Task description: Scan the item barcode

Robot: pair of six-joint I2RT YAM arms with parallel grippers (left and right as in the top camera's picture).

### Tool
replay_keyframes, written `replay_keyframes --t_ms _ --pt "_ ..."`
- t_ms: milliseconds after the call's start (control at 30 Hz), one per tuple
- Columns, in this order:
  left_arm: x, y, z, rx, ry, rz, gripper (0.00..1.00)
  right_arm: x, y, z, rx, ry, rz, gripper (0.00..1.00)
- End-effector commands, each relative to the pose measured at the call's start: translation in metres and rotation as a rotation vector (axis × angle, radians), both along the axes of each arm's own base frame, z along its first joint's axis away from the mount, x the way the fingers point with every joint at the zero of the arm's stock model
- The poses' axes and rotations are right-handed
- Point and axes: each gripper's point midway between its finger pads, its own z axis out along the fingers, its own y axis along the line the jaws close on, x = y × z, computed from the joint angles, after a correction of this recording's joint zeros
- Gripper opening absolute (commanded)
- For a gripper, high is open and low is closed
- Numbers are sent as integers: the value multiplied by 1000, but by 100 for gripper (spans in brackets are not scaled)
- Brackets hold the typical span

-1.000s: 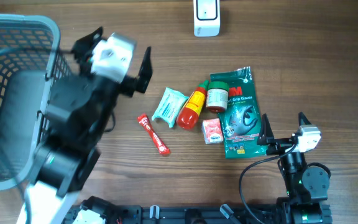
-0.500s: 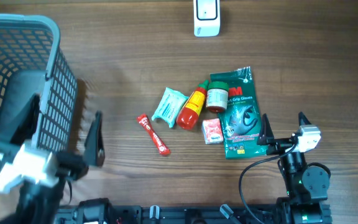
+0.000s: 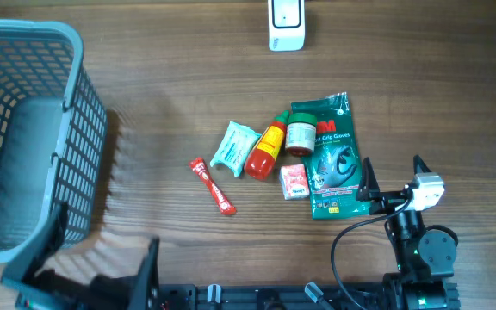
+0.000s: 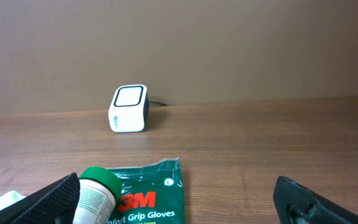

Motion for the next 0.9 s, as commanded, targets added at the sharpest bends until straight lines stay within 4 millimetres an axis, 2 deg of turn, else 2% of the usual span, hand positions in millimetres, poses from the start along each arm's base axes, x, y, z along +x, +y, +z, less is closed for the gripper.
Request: replay_keyframes --t_ms 0,100,233,433,567,767,867 --pt "-28 -9 22 4 -117 -93 100 0 2 1 -8 -8 10 100" --pt "-57 -10 54 18 -307 -111 100 0 2 1 -8 -8 10 100" --pt "-71 -11 66 25 -389 -110 100 0 2 1 -8 -8 10 100" --pt "-69 -6 66 4 -385 -83 100 0 2 1 -8 -8 10 100" --pt "-66 -6 53 -2 -323 -85 100 0 2 1 -8 -8 10 100" --pt "-92 -6 40 2 -368 -82 100 0 2 1 -8 -8 10 100" --pt "-89 -6 39 2 -361 -79 100 0 2 2 -9 -8 10 100"
